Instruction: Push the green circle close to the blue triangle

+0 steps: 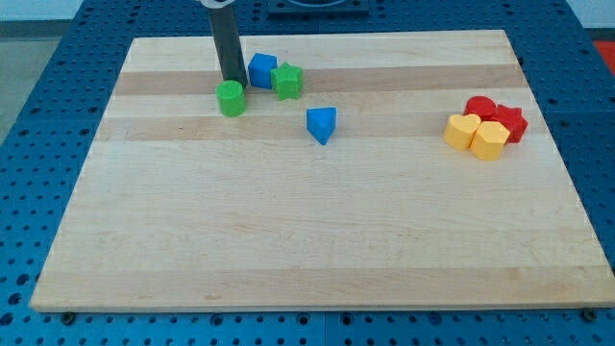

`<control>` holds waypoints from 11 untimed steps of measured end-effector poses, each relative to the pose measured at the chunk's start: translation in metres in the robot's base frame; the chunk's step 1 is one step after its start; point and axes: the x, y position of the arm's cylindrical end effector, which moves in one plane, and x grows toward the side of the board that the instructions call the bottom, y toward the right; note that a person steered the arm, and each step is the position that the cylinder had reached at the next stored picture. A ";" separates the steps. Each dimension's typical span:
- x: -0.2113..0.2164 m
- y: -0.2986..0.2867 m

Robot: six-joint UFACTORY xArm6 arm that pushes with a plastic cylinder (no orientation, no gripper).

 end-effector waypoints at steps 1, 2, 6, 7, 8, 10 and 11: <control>0.025 0.000; 0.050 -0.016; 0.081 -0.007; 0.080 0.031; 0.080 0.052; 0.080 0.068; 0.091 0.048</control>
